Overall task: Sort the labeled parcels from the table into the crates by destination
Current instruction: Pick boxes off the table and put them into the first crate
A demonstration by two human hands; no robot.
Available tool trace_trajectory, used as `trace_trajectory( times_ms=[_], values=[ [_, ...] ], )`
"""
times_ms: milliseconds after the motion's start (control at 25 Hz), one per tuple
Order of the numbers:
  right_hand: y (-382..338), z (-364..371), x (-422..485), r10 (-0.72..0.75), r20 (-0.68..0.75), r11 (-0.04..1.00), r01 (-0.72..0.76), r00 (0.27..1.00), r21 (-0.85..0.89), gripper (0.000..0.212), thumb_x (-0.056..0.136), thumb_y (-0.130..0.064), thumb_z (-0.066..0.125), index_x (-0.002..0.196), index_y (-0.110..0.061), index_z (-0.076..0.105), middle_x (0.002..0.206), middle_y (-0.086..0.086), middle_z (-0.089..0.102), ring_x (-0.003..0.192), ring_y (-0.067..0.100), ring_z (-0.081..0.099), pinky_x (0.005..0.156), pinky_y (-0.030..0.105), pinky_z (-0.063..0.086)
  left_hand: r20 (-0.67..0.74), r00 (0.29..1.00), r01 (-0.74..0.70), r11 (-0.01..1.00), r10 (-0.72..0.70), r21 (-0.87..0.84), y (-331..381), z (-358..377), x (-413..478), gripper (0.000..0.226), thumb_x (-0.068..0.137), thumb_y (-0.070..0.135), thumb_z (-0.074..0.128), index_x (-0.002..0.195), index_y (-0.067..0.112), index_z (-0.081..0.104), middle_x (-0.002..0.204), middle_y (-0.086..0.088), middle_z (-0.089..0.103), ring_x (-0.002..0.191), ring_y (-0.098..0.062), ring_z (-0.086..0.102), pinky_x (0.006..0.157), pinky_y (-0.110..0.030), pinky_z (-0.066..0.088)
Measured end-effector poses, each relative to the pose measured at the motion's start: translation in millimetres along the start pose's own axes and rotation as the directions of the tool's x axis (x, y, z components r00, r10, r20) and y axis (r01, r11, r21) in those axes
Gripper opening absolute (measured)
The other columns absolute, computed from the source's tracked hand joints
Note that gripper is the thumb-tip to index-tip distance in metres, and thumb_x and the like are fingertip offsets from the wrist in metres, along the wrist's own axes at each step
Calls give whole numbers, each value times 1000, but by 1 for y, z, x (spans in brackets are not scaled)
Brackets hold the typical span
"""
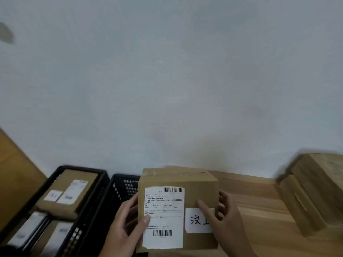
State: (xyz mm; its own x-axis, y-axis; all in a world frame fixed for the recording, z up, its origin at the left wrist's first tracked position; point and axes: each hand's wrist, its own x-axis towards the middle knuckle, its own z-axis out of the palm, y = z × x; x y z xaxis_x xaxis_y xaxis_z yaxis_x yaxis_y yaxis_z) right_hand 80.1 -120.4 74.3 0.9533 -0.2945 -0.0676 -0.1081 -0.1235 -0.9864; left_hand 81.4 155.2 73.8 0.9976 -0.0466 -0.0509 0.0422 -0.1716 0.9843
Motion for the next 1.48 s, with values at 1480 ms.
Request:
trace_trajectory(
  times_ms=[1480],
  values=[
    [-29, 443, -222, 145, 631, 964, 36, 762, -265, 60, 76, -28, 88, 129, -19, 60, 112, -1, 73, 95, 18, 70, 89, 46, 58, -726, 644, 116, 969, -242, -220, -97, -375, -270, 39, 96, 44, 62, 133, 45, 51, 118, 20, 70, 107, -4, 68, 77, -32, 61]
  ],
)
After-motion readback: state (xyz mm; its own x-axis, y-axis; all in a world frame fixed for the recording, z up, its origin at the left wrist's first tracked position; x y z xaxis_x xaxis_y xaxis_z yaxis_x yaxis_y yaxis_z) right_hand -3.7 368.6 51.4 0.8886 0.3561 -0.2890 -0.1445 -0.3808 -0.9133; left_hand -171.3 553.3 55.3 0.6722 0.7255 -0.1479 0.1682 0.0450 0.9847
